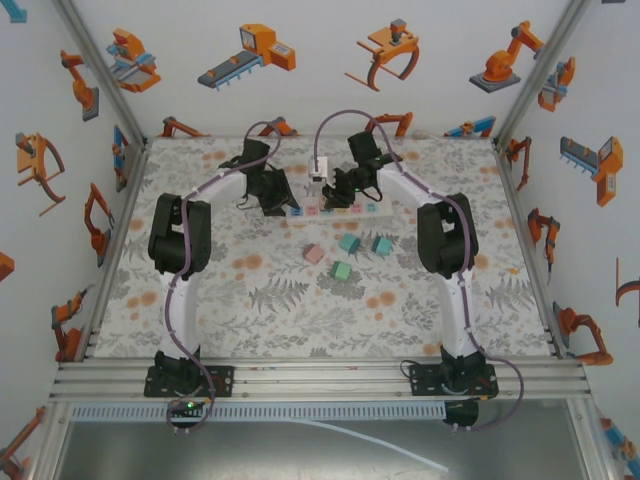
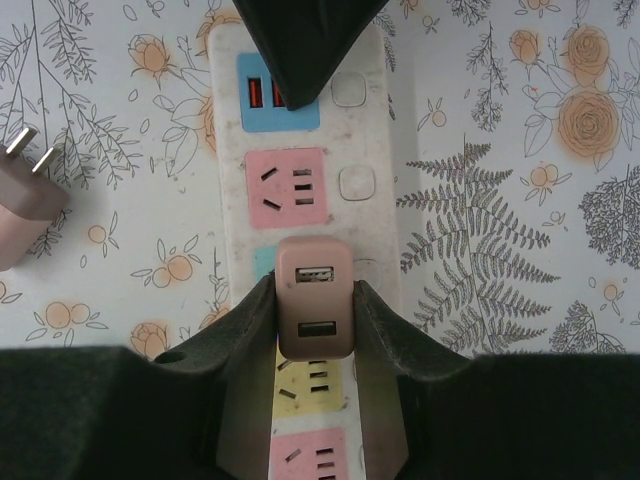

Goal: Pull the plug off the socket

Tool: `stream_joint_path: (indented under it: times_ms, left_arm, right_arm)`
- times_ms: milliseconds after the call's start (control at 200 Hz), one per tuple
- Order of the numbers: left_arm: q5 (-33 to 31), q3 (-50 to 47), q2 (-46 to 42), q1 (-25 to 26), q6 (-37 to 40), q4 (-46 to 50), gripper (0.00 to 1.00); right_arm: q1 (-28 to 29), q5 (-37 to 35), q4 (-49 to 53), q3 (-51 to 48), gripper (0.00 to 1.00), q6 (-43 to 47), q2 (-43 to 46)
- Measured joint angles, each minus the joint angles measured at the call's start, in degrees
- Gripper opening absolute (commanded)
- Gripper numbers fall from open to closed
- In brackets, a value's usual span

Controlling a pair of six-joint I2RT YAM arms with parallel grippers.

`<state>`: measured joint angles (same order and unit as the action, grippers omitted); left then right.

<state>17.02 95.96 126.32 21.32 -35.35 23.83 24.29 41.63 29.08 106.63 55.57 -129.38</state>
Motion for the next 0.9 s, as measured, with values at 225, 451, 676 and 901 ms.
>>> stream_joint_path:
  times_ms: [225,451,676,901]
  left_arm:
    - [-1.0,-0.9,-0.5,-0.2,-0.1,-0.7,0.40]
    - [-1.7,-1.0,-0.7,-0.2,-0.1,-0.7,0.39]
    - [-3.5,-1.0,-0.9,-0.1,-0.1,-0.7,0.39]
    - [-4.1,-1.0,-1.0,0.0,-0.1,-0.7,0.39]
  right_arm:
    - [-0.3,1.0,-1.2,0.0,0.06,-4.7,0.0]
    - [-0.4,1.6,-3.3,-0.7,0.05,-8.5,0.0]
    - [-0.6,2.8,-6.8,-2.4,0.00,-11.5,0.3]
    - [-1.3,4.1,-12.0,-5.6,0.00,-15.8,1.4]
